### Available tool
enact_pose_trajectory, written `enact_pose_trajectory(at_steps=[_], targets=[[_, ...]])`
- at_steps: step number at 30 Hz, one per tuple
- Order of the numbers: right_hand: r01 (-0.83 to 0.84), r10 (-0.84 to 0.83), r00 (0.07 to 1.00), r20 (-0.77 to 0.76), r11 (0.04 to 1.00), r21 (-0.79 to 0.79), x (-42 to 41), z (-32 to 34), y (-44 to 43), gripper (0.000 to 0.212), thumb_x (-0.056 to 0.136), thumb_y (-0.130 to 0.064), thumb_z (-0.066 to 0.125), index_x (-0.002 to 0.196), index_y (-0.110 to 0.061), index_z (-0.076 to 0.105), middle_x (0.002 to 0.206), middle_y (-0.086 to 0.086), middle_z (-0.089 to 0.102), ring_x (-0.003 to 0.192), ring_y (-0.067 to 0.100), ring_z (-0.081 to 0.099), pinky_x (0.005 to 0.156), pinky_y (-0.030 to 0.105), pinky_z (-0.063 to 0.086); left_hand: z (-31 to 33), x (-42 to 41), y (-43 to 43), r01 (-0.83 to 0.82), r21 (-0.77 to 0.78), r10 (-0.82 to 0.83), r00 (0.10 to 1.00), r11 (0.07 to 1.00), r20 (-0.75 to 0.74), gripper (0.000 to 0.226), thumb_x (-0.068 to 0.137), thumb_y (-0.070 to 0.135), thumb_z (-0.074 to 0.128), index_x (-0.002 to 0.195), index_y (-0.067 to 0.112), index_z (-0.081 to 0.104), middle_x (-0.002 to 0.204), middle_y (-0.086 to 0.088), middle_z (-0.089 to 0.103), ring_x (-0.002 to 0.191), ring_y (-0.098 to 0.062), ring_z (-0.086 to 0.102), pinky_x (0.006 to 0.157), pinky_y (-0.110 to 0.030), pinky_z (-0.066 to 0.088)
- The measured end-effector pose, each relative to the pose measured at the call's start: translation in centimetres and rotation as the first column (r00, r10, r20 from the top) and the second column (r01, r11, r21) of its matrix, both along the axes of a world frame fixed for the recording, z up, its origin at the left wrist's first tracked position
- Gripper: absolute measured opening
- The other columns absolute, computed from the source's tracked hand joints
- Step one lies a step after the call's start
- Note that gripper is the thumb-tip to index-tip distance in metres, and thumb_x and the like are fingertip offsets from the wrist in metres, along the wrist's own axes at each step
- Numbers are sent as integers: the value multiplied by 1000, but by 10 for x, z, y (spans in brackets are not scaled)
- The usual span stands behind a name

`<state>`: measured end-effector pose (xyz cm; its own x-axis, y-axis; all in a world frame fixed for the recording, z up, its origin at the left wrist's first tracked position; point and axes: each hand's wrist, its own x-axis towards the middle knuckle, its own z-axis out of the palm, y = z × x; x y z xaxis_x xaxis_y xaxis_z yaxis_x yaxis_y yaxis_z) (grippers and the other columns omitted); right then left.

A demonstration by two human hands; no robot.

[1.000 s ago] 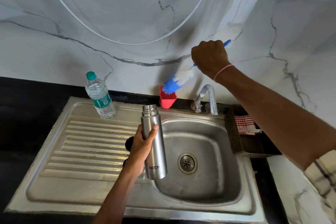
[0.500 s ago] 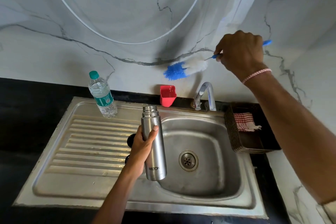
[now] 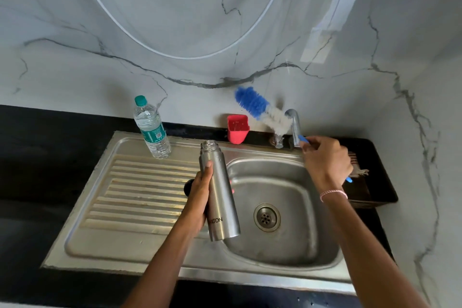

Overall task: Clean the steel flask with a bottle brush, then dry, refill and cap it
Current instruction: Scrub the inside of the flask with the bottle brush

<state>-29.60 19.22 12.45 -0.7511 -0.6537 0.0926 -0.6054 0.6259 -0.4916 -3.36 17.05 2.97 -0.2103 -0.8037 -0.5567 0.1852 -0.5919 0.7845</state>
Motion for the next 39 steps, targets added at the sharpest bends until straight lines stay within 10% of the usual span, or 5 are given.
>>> enact_pose_trajectory(at_steps=[5, 16, 25, 33, 39], targets=[[-38, 47, 992, 116, 996, -80, -10, 9, 20, 17, 88, -42, 72, 102, -33, 77, 90, -4, 75, 87, 26, 66, 71, 31, 43, -12, -4, -11, -65, 177, 71, 997, 982, -27, 111, 52, 74, 91, 133, 1, 64, 123, -27, 70, 115, -43, 70, 99, -57, 57], [-260, 223, 943, 246, 958, 125, -27, -52, 111, 61, 97, -70, 32, 66, -32, 70, 54, -8, 57, 64, 21, 62, 70, 41, 52, 3, -16, -10, 120, 157, -99, 986, 980, -137, 82, 84, 73, 67, 127, 3, 69, 120, -29, 71, 90, -40, 73, 84, -50, 60], [-85, 83, 996, 21, 978, 188, -48, -67, 68, 47, 97, -41, 51, 87, -2, 74, 90, 28, 71, 89, 48, 66, 81, 45, 51, 9, -48, -11, 224, 174, -201, 969, 959, -142, 83, 88, 75, 60, 132, 5, 66, 119, -22, 72, 89, -35, 73, 90, -48, 58], [-139, 143, 990, -10, 976, 166, -49, -107, 154, 53, 89, -34, 53, 47, -1, 53, 42, 16, 52, 38, 41, 54, 45, 32, 37, -8, -44, -26, 154, 258, -122, 983, 954, -137, 85, 86, 82, 53, 101, 2, 78, 99, -20, 73, 85, -32, 73, 98, -48, 55], [15, -17, 1000, 14, 992, 129, -59, -80, 65, 44, 95, -37, 55, 79, -1, 74, 80, 28, 70, 79, 48, 67, 73, 44, 52, -5, -66, -10, 220, 177, -212, 975, 959, -62, 73, 92, 74, 54, 124, 11, 72, 118, -23, 73, 84, -34, 74, 79, -43, 60]])
